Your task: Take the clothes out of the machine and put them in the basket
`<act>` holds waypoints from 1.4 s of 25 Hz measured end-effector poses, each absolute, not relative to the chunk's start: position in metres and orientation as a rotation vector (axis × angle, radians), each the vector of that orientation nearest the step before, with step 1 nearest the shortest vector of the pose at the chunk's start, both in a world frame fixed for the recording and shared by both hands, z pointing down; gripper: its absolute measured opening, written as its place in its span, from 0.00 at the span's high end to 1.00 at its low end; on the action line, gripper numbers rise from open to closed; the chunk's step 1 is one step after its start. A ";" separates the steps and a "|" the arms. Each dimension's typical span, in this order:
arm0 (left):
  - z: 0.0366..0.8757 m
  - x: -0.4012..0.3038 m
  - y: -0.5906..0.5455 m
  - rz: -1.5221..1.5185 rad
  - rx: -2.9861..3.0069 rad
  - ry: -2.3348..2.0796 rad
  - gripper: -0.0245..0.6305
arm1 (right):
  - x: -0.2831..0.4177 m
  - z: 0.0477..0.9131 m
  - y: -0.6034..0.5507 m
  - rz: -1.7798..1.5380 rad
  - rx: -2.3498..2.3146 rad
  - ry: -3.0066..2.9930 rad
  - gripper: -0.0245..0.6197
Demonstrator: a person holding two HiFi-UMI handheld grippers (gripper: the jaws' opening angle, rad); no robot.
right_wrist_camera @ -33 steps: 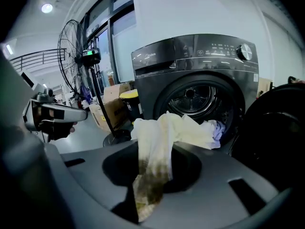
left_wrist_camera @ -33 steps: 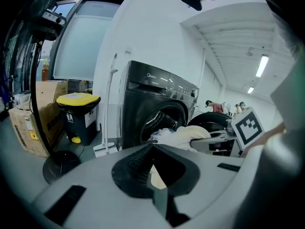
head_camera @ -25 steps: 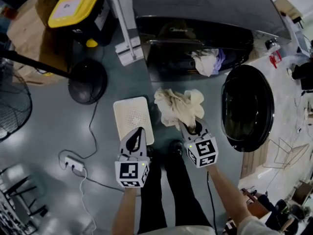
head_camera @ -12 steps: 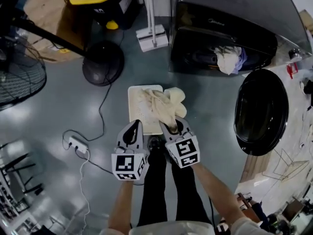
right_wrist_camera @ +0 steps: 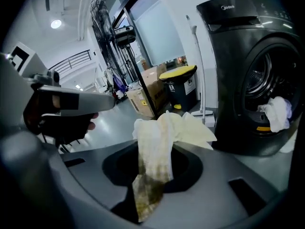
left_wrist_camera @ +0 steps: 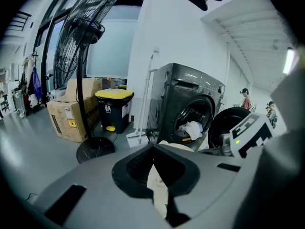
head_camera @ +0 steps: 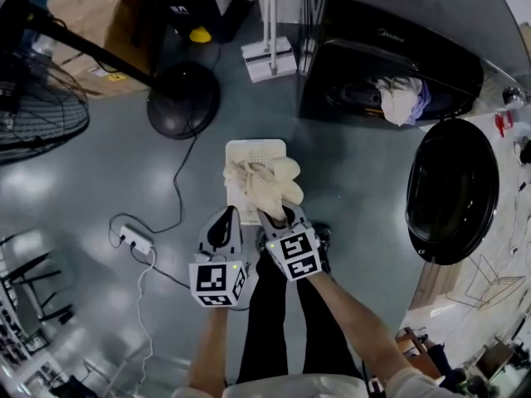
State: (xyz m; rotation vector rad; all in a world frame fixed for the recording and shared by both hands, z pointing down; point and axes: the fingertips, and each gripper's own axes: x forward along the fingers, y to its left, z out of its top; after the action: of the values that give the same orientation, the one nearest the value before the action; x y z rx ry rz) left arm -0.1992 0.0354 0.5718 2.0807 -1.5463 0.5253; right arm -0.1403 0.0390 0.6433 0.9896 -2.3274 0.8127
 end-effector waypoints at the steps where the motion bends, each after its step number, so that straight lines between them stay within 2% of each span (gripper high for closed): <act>1: 0.573 -0.200 0.036 0.527 2.080 -1.546 0.93 | -0.142 0.650 0.039 0.819 0.986 -2.314 0.79; 18: 0.580 -0.207 0.034 0.538 2.086 -1.523 0.93 | -0.171 0.725 0.031 0.915 0.933 -2.178 0.76; 19: 0.580 -0.208 0.034 0.539 2.086 -1.524 0.93 | -0.172 0.730 0.030 0.933 0.939 -2.167 0.74; 20: 0.581 -0.209 0.034 0.540 2.086 -1.524 0.93 | -0.174 0.736 0.029 0.955 0.943 -2.156 0.60; 21: 0.581 -0.210 0.033 0.540 2.085 -1.525 0.93 | -0.175 0.740 0.028 0.975 0.942 -2.148 0.42; 22: 0.581 -0.210 0.033 0.541 2.084 -1.524 0.93 | -0.176 0.743 0.029 0.983 0.938 -2.144 0.39; 30: 0.586 -0.209 0.035 0.537 2.075 -1.513 0.93 | -0.163 0.742 0.033 0.895 0.936 -2.144 0.40; 33: 0.587 -0.206 0.034 0.537 2.077 -1.504 0.93 | -0.156 0.742 0.031 0.891 0.959 -2.138 0.43; 35: 0.588 -0.204 0.033 0.537 2.078 -1.502 0.93 | -0.151 0.741 0.028 0.878 0.978 -2.136 0.50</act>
State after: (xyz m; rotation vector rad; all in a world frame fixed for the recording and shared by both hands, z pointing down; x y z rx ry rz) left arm -0.2038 0.0327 0.5879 2.0781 -1.5020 0.5371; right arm -0.1508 0.0284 0.7407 0.9785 -2.1357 0.8776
